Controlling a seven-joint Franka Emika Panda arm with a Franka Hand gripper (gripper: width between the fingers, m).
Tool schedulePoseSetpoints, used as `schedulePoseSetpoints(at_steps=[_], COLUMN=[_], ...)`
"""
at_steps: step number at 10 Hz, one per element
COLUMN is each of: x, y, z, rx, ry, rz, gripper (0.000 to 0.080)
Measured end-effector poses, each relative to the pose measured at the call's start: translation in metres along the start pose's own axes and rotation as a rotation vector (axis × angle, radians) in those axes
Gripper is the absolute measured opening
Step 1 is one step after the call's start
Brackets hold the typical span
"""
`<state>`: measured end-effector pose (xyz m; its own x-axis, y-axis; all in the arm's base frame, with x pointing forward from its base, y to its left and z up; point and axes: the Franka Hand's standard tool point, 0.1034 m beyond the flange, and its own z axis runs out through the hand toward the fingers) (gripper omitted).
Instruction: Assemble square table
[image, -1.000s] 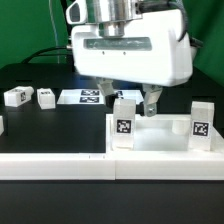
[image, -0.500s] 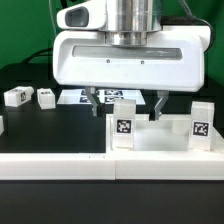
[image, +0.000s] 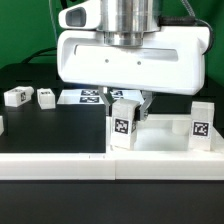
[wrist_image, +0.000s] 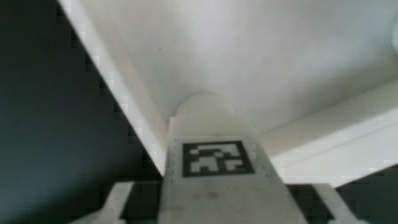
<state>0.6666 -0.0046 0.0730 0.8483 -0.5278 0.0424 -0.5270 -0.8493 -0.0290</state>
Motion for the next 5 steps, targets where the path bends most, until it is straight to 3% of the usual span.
schedulePoseSetpoints(at_steps=[2, 5], x=[0.0006, 0.0004], y=[0.0008, -0.0012], z=[0.0006, -0.0019], rx=[0.001, 0.015], ry=[0.005, -0.024], rz=[0.184, 0.704], gripper=[0.0287, 0.0287])
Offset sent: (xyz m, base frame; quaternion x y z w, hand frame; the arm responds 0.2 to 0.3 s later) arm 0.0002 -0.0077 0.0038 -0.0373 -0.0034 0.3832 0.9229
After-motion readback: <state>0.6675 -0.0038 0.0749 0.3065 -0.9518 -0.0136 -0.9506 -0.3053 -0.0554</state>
